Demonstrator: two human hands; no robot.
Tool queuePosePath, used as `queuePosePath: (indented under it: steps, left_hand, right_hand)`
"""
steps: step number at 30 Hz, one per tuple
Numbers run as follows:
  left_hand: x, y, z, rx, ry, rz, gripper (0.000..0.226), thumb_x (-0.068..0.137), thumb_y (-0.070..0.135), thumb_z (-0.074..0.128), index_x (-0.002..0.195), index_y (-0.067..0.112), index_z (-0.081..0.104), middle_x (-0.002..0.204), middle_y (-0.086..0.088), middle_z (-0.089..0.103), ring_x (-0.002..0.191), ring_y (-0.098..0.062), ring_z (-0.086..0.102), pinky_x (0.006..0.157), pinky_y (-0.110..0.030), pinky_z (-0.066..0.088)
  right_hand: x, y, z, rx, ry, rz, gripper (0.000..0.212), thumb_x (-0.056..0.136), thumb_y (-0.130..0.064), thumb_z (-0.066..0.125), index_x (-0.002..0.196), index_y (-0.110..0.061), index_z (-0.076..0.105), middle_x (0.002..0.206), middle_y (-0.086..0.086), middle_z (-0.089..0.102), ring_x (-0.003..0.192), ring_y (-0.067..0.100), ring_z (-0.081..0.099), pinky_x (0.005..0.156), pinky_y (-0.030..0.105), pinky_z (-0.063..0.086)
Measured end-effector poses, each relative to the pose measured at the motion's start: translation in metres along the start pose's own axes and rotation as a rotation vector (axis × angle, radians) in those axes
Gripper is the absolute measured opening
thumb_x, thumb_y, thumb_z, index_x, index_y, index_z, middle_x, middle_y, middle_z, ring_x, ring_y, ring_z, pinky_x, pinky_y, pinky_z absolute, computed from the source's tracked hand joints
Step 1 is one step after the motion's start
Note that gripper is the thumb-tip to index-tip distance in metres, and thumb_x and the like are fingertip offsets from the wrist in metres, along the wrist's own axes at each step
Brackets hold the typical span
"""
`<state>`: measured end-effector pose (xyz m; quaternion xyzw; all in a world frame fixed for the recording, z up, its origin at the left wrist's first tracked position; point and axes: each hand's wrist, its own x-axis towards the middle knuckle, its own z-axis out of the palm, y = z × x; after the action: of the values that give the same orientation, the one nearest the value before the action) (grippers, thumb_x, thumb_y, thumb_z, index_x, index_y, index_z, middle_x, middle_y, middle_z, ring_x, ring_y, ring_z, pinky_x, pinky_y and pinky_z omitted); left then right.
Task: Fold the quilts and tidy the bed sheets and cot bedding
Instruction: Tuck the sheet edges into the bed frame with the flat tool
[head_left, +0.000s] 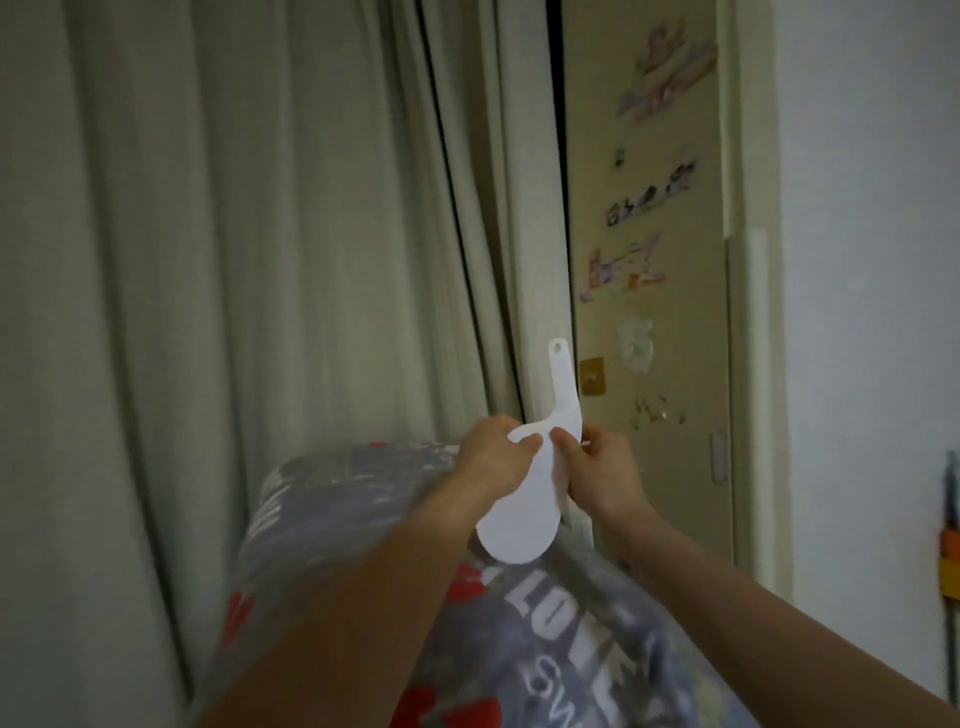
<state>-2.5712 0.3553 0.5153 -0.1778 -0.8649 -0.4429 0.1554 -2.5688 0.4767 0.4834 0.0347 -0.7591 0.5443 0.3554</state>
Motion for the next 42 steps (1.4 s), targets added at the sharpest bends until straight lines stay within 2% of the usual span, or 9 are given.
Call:
queuePosePath:
  steps: [7,11,16,22,26,32,36,39,42]
  left_hand:
    - [0.1,-0.022,0.046,-0.02,-0.209,-0.141,0.031,0.1,0.025,0.045,0.121,0.007,0.06,0.121,-0.013,0.06,0.109,-0.03,0.057,0.094,-0.036,0.049]
    - [0.122,-0.034,0.072,-0.188,-0.321,-0.233,0.029,0.098,0.024,0.05,0.12,0.005,0.058,0.12,-0.014,0.061,0.108,-0.03,0.058,0.096,-0.042,0.05]
    - [0.143,-0.038,0.101,-0.268,-0.383,-0.222,0.034,0.097,0.024,0.05,0.123,0.004,0.056,0.121,-0.016,0.061,0.109,-0.033,0.058,0.095,-0.046,0.05]
    - [0.153,-0.041,0.117,-0.278,-0.408,-0.221,0.028,0.098,0.028,0.048,0.115,0.008,0.057,0.113,-0.012,0.062,0.101,-0.03,0.059,0.081,-0.038,0.052]
    - [0.154,-0.042,0.124,-0.285,-0.432,-0.233,0.031,0.097,0.029,0.048,0.118,0.008,0.058,0.113,-0.012,0.064,0.102,-0.03,0.06,0.084,-0.038,0.052]
    - [0.151,-0.046,0.133,-0.297,-0.505,-0.214,0.035,0.099,0.034,0.047,0.126,0.013,0.055,0.117,-0.007,0.061,0.103,-0.024,0.058,0.083,-0.035,0.05]
    - [0.147,-0.056,0.142,-0.227,-0.533,-0.181,0.04,0.098,0.03,0.049,0.135,0.014,0.049,0.126,-0.006,0.053,0.104,-0.021,0.049,0.083,-0.033,0.045]
    - [0.144,-0.061,0.143,-0.144,-0.516,-0.148,0.034,0.096,0.028,0.054,0.126,0.01,0.056,0.112,-0.006,0.056,0.096,-0.018,0.051,0.076,-0.028,0.046]
    - [0.149,-0.063,0.131,0.005,-0.448,-0.042,0.023,0.094,0.025,0.058,0.102,0.005,0.068,0.091,-0.009,0.062,0.082,-0.02,0.057,0.066,-0.026,0.047]
  right_hand:
    - [0.071,0.048,0.006,-0.272,0.088,0.141,0.025,0.095,-0.023,0.056,0.086,-0.001,0.065,0.078,0.008,0.063,0.074,0.024,0.062,0.065,0.033,0.051]
    - [0.09,0.06,0.007,-0.477,0.121,0.159,0.03,0.094,-0.022,0.055,0.082,0.003,0.066,0.078,0.013,0.064,0.067,0.021,0.057,0.057,0.028,0.045]
    - [0.106,0.069,0.006,-0.665,0.171,0.13,0.024,0.096,-0.023,0.053,0.093,-0.002,0.063,0.087,0.011,0.062,0.076,0.024,0.058,0.063,0.029,0.045]
    - [0.115,0.082,0.005,-0.705,0.209,0.162,0.025,0.096,-0.023,0.053,0.099,-0.001,0.063,0.092,0.011,0.062,0.078,0.024,0.056,0.066,0.029,0.044]
    - [0.117,0.088,0.003,-0.736,0.206,0.167,0.023,0.096,-0.023,0.052,0.099,-0.001,0.061,0.096,0.014,0.063,0.083,0.029,0.058,0.07,0.031,0.047]
    - [0.108,0.1,-0.003,-0.875,0.176,0.19,0.026,0.099,-0.029,0.046,0.107,-0.008,0.058,0.102,0.011,0.061,0.08,0.025,0.049,0.068,0.03,0.039]
    - [0.099,0.117,-0.007,-1.0,0.098,0.187,0.017,0.099,-0.014,0.043,0.109,-0.009,0.056,0.105,0.013,0.06,0.085,0.027,0.054,0.069,0.031,0.042]
    - [0.093,0.128,-0.008,-1.015,0.067,0.225,0.02,0.098,-0.014,0.044,0.11,-0.004,0.057,0.111,0.014,0.059,0.098,0.032,0.058,0.069,0.029,0.037]
    - [0.088,0.128,-0.005,-1.047,0.076,0.081,0.023,0.099,-0.024,0.043,0.09,-0.011,0.059,0.098,0.012,0.063,0.09,0.03,0.062,0.065,0.029,0.039]
